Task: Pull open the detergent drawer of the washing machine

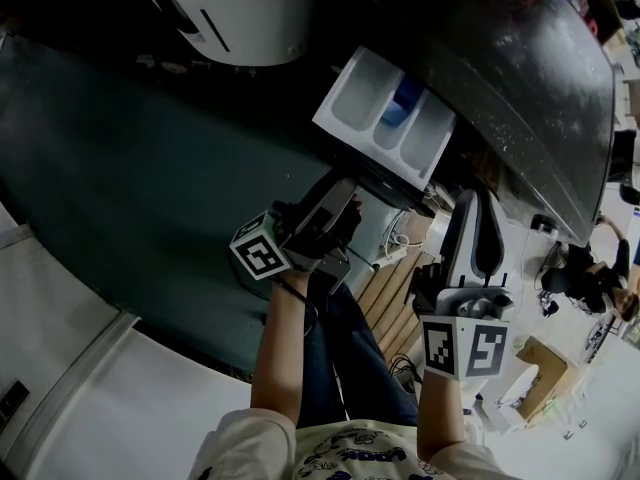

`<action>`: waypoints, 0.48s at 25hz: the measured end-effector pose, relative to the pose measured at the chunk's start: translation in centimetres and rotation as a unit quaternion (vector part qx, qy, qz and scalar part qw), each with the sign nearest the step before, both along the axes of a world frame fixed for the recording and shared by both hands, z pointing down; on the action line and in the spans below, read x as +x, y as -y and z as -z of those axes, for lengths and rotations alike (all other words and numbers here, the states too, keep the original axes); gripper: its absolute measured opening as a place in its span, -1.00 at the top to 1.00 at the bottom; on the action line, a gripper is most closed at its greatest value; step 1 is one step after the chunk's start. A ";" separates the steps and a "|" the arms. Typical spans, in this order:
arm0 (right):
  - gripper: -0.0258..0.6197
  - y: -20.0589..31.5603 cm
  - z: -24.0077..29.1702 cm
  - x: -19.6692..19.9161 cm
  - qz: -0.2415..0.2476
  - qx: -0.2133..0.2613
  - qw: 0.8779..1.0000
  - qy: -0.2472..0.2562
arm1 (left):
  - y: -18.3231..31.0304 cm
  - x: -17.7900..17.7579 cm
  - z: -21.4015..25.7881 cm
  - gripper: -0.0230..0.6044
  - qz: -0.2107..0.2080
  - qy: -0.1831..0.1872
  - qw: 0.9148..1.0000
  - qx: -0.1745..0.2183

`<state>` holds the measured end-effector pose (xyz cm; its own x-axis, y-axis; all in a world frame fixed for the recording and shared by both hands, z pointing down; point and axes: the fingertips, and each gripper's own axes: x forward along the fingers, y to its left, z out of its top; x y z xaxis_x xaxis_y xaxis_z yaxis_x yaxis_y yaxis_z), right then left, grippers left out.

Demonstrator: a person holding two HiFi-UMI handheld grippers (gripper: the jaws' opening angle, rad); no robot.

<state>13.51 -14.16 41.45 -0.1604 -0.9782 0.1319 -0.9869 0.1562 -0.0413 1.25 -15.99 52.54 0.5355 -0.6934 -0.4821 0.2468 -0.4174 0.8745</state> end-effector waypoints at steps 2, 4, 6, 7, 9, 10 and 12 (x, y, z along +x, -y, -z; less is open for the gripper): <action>0.80 0.5 -0.1 0.2 0.002 -0.002 1.000 0.001 | 0.3 0.2 -0.1 0.47 0.001 -0.001 1.000 -0.001; 0.80 0.7 -0.2 0.1 0.004 -0.002 1.000 0.001 | 0.1 0.1 -0.1 0.48 0.000 -0.004 1.000 0.001; 0.80 0.4 -0.2 -0.2 0.005 -0.002 1.000 0.002 | -0.6 -0.3 -0.1 0.48 -0.002 -0.005 1.000 0.005; 0.80 0.2 -0.2 -0.3 0.006 -0.002 1.000 0.002 | -0.9 -0.5 -0.1 0.48 -0.002 -0.005 1.000 0.006; 0.80 0.3 -0.3 -0.4 0.007 -0.003 1.000 0.002 | -1.1 -0.5 -0.3 0.48 -0.003 -0.001 1.000 0.004; 0.80 0.5 -0.4 -0.4 0.009 -0.004 1.000 0.003 | -1.1 -0.5 -0.5 0.48 -0.004 0.002 1.000 0.001; 0.80 0.7 -0.4 -0.5 0.011 -0.005 1.000 0.004 | -1.1 -0.5 -0.6 0.48 -0.005 0.007 1.000 -0.001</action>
